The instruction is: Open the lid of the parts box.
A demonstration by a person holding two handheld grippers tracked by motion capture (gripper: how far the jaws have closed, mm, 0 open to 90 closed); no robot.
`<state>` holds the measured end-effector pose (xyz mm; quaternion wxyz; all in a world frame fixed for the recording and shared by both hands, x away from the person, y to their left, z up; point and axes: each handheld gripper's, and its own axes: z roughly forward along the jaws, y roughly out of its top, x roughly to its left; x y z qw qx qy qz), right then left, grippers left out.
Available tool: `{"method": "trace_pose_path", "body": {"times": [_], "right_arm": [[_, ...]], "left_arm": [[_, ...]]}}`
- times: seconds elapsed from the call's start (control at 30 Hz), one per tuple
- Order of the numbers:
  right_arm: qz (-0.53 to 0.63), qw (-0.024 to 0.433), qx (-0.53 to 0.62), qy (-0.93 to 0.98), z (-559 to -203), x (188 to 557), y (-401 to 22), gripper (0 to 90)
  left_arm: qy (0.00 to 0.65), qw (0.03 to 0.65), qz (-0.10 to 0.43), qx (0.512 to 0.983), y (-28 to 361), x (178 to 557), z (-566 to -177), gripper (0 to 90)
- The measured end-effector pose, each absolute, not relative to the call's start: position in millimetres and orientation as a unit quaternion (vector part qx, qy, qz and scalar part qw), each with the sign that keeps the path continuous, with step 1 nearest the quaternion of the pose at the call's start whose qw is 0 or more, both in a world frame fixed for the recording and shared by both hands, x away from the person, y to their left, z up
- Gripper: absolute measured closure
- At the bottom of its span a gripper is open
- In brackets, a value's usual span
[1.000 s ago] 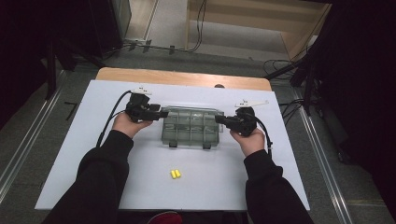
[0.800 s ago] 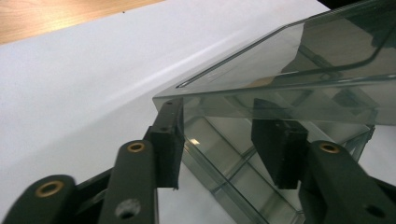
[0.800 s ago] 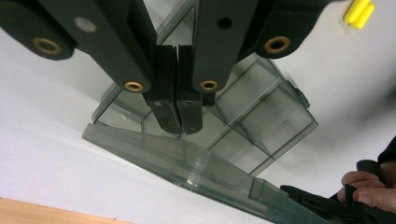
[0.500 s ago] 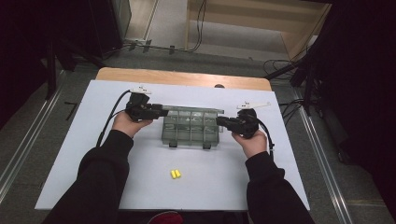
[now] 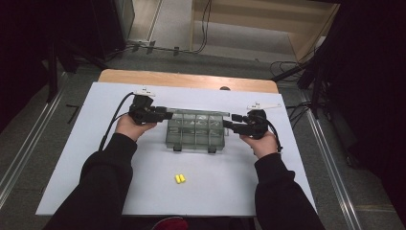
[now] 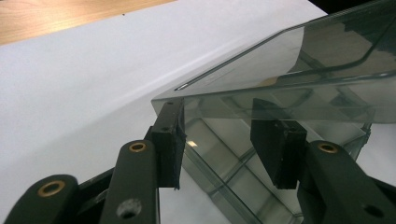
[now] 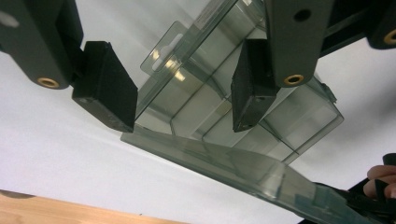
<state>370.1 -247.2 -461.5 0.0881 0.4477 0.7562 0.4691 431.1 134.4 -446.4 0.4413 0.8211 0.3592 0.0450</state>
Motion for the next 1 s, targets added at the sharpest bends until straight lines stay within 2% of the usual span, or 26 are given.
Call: {"method": "trace_pose_path", "body": {"times": [0.63,0.83,1.0], "right_arm": [[0.464,0.1,0.435,0.765,-462,387,-237,42.4],[0.468,0.108,0.437,0.76,-457,391,-235,49.8],[0.467,0.117,0.439,0.758,-455,393,-233,52.3]], "left_arm": [[0.359,0.444,0.048,0.82,133,433,-445,54.1],[0.348,0.435,0.068,0.828,125,431,-437,54.1],[0.349,0.449,0.068,0.82,125,433,-435,54.1]]}}
